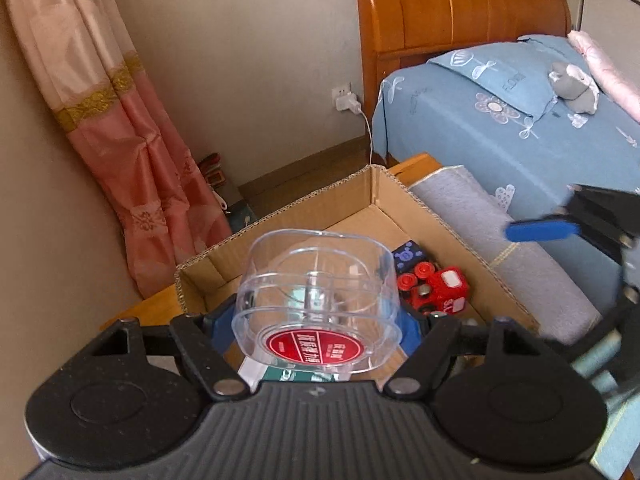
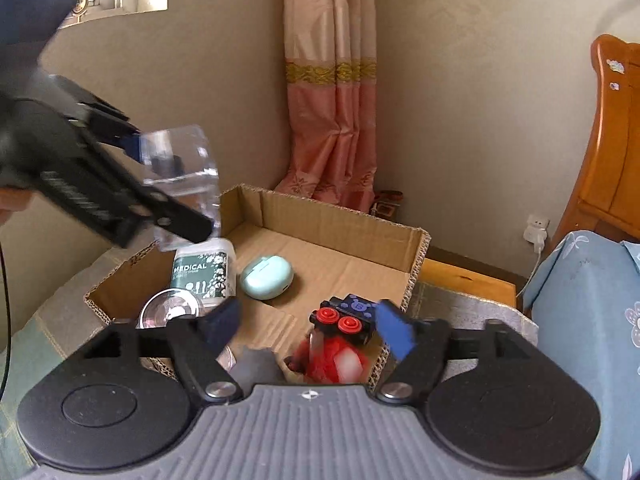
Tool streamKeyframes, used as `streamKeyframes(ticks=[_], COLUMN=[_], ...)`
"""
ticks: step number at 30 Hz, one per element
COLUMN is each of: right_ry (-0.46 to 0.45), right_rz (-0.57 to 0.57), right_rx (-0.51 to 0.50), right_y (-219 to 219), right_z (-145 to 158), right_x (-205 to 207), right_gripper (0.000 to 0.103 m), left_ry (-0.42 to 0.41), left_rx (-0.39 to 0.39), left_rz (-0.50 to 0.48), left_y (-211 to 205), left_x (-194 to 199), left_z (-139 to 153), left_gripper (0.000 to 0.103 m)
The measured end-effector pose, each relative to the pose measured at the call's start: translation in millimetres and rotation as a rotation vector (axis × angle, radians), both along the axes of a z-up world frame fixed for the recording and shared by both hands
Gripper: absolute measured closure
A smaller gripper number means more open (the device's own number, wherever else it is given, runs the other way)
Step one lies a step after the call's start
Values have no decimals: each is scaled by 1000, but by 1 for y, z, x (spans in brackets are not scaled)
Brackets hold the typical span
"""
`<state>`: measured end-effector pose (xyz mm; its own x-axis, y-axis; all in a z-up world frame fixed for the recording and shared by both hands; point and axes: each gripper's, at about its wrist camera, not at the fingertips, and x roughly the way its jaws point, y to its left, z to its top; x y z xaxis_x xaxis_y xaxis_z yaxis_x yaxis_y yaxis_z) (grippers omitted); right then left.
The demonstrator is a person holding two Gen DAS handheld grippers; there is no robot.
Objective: Organize rigid objects
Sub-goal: 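Carry the red train and clear container into the box and open both grippers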
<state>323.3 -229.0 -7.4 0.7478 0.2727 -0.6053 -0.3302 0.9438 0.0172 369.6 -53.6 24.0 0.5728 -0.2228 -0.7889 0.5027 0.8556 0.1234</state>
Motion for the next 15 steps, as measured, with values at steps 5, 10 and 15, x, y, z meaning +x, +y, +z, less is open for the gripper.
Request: streamKeyframes(ticks=[5,10,15], right_ry=[9,12,11], right_rz=[-15,-18,-30], right_rx=[29,-7,-31], right_y=[-6,-9,-12], right_z=[0,3,3], right_x=[-15,-34,-46], right_gripper=[3,1,1], left_ry=[36,77,114], left_rx=[21,27,78], left_rz=[4,11,21], left_y=[-17,-33,-48], left_x=[26,47,64], left_z=[-13,-24,-43], left_gripper=[27,27,27])
